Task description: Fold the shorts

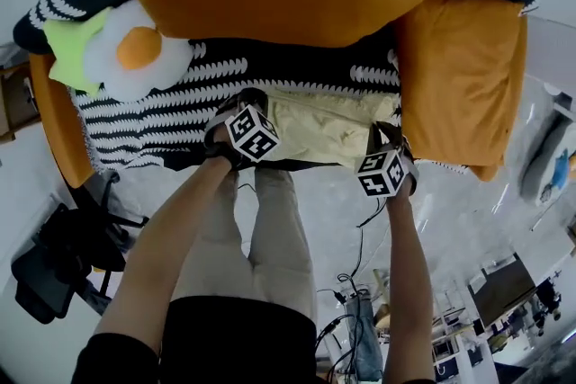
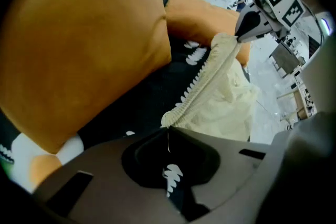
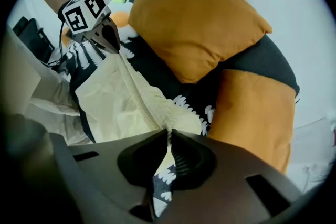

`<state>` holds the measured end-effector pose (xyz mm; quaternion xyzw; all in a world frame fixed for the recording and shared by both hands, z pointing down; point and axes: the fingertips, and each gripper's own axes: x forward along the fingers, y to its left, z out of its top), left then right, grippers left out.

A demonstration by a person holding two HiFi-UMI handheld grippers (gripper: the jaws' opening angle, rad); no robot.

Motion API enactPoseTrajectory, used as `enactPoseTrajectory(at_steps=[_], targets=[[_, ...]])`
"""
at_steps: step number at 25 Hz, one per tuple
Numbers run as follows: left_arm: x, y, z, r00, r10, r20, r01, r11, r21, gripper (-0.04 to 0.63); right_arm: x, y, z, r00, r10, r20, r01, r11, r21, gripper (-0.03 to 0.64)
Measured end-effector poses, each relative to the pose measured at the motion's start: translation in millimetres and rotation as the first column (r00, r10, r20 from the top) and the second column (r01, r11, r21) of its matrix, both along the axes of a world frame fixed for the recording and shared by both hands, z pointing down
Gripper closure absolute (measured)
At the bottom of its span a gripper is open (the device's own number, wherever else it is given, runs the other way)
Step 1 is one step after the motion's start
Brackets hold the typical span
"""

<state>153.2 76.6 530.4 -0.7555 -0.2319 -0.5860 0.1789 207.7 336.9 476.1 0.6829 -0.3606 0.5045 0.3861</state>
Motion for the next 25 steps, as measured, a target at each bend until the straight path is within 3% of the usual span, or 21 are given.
enactPoseTrajectory(at_steps=[5, 11, 14, 17, 20, 25], targets=[[-15, -22, -127, 0.998, -0.014, -0.059, 0.009, 0.996, -0.086, 0.575, -20, -16, -109, 0.995, 0.097, -0.014, -0.096, 0.993, 0.062, 0.58], [-58, -55, -258, 1.0, 0.013, -0.026, -0.018, 0.98, -0.196, 0.575, -59, -53, -251, 0.99, 0.14, 0.0, -0.139, 0.986, 0.096, 0.58], [-81, -78, -318, 0.998, 0.014, -0.059, -0.027, 0.974, -0.223, 0.575, -85, -75, -310, 0.989, 0.136, -0.057, -0.129, 0.985, 0.11, 0.58], [-104, -96, -379, 0.988, 0.046, -0.144, -0.076, 0.974, -0.213, 0.575, -109, -93, -365, 0.986, 0.133, -0.098, -0.121, 0.986, 0.119, 0.58], [-119, -114, -433, 0.967, 0.121, -0.226, -0.16, 0.973, -0.163, 0.575, -133, -110, -410, 0.985, 0.153, -0.078, -0.141, 0.98, 0.138, 0.58], [-128, -138, -518, 0.929, 0.215, -0.302, -0.251, 0.964, -0.087, 0.575, -167, -138, -484, 0.991, 0.133, -0.02, -0.128, 0.979, 0.16, 0.58]])
